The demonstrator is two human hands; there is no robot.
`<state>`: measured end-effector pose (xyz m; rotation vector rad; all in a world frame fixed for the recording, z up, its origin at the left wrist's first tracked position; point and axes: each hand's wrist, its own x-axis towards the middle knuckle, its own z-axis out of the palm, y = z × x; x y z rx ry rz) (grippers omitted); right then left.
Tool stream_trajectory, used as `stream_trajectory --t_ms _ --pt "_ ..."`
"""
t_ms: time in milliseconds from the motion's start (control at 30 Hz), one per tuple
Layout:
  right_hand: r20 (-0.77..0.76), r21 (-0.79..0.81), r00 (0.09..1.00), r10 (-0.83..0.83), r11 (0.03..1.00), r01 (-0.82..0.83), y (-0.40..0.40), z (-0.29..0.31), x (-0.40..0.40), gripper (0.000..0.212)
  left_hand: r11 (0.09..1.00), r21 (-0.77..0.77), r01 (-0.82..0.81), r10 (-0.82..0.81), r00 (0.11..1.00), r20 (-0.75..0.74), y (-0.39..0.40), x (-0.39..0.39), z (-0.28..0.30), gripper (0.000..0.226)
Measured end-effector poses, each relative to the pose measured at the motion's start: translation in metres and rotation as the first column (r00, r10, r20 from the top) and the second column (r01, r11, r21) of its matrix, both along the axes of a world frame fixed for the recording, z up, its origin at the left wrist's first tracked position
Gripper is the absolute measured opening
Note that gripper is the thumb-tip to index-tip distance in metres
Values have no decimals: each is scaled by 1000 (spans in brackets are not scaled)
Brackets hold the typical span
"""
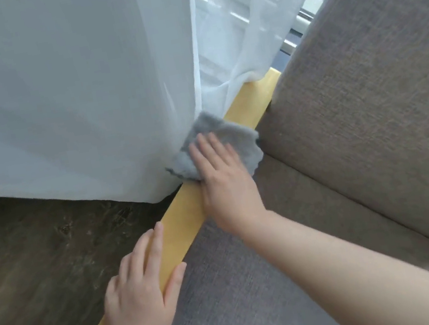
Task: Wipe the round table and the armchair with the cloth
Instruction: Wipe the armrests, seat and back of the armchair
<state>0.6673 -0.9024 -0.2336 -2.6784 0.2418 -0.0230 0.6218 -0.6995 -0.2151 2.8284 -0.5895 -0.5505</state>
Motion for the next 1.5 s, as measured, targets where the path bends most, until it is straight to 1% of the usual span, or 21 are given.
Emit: stream_trajectory --t_ms 33,100,167,233,300,367,433,533,633,700,800,900,967,1033,1100,1200,1267,1367,1433,1467,1500 --pt "-8 -22 997 77 997 -77 -6 1 7 61 1000 -6 -2 2 1000 -1 0 0 0 71" --pt "-33 -69 998 58 996 -60 -38 2 23 60 1000 -14 -5 5 1000 -13 1 0 0 71" --pt "-26 -71 988 -151 986 149 -64 1 25 61 1000 -11 0 0 1000 -22 2 1 0 72" --pt "-28 -46 951 -307 951 306 -49 3 16 64 1000 -6 1 -2 1000 -22 1 1 -1 72" --pt "-21 -36 965 -261 965 261 -18 0 5 66 1000 -13 1 -2 1000 -21 1 1 0 71" --pt "-44 -88 972 -232 970 228 -21 -3 15 65 1000 -14 2 -2 1000 -12 1 1 1 71" --pt "-76 -158 932 -354 927 339 -50 -3 48 64 1000 -8 6 -6 1000 -7 1 0 1 71" --pt "-128 -210 818 -560 822 530 -67 2 88 61 1000 -11 4 -4 1000 -14 1 1 0 71" --pt "-191 -183 819 -542 839 512 -25 5 76 66 1000 -27 -15 15 1000 -13 2 -1 0 71" --pt "-184 -236 825 -535 839 491 -30 4 75 65 1000 -26 -17 17 1000 -8 2 -1 1 71" --pt "-154 -213 762 -629 774 596 -74 9 116 63 1000 -24 -9 9 1000 -3 1 0 -1 70" --pt "-218 -159 691 -689 724 672 -75 18 130 61 999 -34 -9 9 1000 3 1 1 -2 70" --pt "-212 -115 727 -653 755 645 -44 13 107 59 999 -47 -18 18 1000 2 1 0 -1 70" --pt "-182 -189 788 -588 807 559 -30 4 86 62 998 -51 -24 25 1000 11 1 -1 0 70" --pt "-155 -263 816 -557 819 510 -55 1 93 64 999 -40 -8 10 1000 28 1 0 -2 70" --pt "-176 -216 803 -569 818 533 -88 2 112 61 999 -43 -3 5 999 37 2 0 -5 70" --pt "-126 -195 821 -556 826 529 -60 3 89 59 998 -55 -4 5 999 35 2 -2 -5 70" --pt "-81 -69 931 -355 934 350 28 -1 18 64 998 -56 -21 23 999 37 3 -2 -4 71" --pt "-111 -150 972 -209 970 191 29 -8 13 63 998 -55 -16 19 999 42 2 -2 -4 71" --pt "-96 -195 978 -187 967 165 7 -8 28 62 998 -54 -12 14 999 48 2 -2 -4 70" --pt "-118 -215 962 -247 952 218 -17 -4 45 61 999 -52 -8 11 999 52 2 -2 -5 70"
